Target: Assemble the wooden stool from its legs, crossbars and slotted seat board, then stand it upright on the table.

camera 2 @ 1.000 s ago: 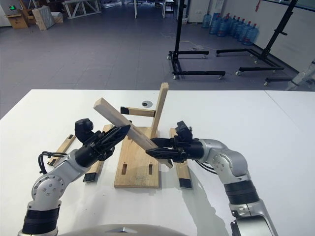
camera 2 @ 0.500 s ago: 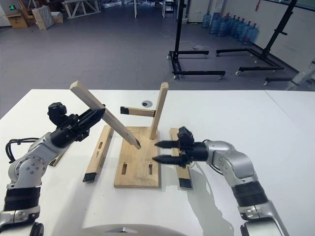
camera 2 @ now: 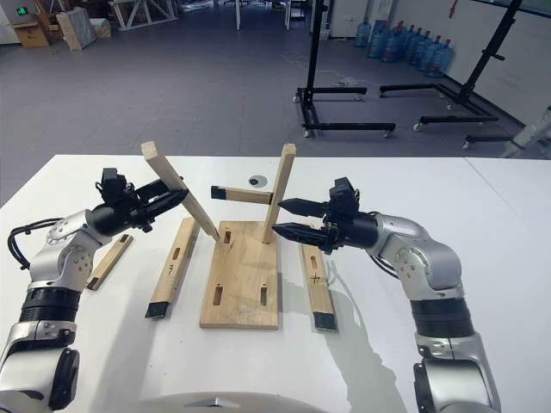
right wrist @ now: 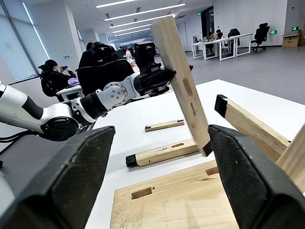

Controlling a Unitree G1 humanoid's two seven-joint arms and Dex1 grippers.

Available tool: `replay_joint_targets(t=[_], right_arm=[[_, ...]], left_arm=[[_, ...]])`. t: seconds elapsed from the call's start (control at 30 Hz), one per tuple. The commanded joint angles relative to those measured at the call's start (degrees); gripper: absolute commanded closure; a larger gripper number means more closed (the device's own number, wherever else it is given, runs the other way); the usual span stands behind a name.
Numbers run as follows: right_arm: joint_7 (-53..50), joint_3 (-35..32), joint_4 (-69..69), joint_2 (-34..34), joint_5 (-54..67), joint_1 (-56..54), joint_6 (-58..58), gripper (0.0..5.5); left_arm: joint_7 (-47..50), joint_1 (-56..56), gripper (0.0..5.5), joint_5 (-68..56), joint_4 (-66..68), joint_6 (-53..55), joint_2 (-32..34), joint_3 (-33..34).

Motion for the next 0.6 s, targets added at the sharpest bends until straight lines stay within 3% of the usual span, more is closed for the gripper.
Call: replay_joint_targets(t=[0.03,0.33,0.6], right_arm=[[-0.69,-0.78,-0.9,-0.43,0.59,-1.21,0.51,1.92],[-0.15,0.17,0.28,-0.52,-0.09,-3.31,0.26,1.92],[0.34,0.75,0.38,-0.69,-0.26,-3.49,0.63,1.92]], left_arm=[[-2.24,-4.19,3.47,2.24,4.26,-6.36,-1.52,-0.14],[-13.32,-11.85,3.47,9.04,25.33,-14.86,-2.76,-4.35],[-22.49,-17.45,3.47,8.83,32.81,-11.4,-0.73,-4.12]])
